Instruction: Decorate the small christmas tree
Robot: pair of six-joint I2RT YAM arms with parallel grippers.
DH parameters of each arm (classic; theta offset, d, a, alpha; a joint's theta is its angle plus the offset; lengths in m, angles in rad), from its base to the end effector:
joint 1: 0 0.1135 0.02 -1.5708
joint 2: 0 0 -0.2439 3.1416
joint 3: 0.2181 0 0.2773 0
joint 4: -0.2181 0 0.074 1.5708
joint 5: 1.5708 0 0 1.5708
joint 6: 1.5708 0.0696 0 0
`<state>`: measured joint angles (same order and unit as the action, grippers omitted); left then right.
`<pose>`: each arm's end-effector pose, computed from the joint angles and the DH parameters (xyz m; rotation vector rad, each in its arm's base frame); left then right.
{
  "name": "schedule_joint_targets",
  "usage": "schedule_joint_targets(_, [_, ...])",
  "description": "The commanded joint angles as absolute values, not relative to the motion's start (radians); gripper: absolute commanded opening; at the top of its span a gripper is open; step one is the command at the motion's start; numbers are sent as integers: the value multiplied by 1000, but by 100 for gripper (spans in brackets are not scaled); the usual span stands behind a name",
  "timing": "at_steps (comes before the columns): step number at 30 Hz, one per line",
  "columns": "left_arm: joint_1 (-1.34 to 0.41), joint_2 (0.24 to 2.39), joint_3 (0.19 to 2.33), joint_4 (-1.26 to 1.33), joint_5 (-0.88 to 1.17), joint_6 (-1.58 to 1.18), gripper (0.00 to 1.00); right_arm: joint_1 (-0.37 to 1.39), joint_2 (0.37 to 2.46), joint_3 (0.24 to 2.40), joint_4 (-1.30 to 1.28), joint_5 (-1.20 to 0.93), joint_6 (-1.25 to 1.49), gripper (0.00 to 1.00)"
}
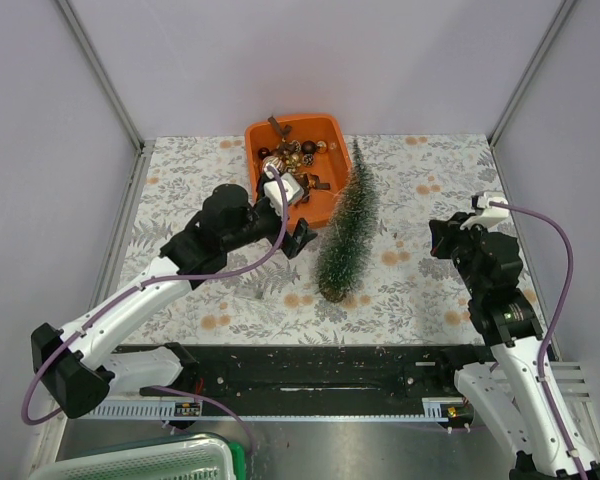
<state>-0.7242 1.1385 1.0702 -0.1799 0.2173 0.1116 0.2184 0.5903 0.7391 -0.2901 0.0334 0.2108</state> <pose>0.2370 -0.2296 0.3415 0.8954 1.6289 -0.6272 0.2137 0.0450 0.3285 0.0184 1.7205 0.2899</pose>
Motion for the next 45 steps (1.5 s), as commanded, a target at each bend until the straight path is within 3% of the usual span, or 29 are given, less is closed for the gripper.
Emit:
schedule_joint_targets(1, [-730, 1150, 1092, -239, 293, 199, 99, 215, 584, 787, -322, 118, 204, 0])
schedule_joint_targets(14, [-732, 1138, 1158, -213, 307, 86, 99, 216, 598, 841, -471, 3, 233, 0])
schedule_joint_targets(25, [-732, 1098, 1080, -173, 380, 49, 99, 218, 557, 762, -526, -603, 446, 0])
schedule_joint_targets(29, [-733, 1057, 1014, -173, 376, 45, 92, 222, 549, 723, -436, -736, 544, 0])
schedule_joint_targets(34, [-732, 1016, 942, -178, 373, 32, 88, 299, 563, 655, -322, -637, 673, 0])
schedule_joint_targets(37, [-732, 1002, 916, -179, 387, 22, 78, 411, 575, 598, -238, -505, 725, 0])
schedule_joint_targets(43, [-733, 970, 873, -178, 413, 14, 41, 665, 690, 617, -164, -260, 741, 0])
schedule_joint_targets(45, [-732, 951, 855, -176, 417, 8, 36, 721, 728, 626, -152, -192, 747, 0])
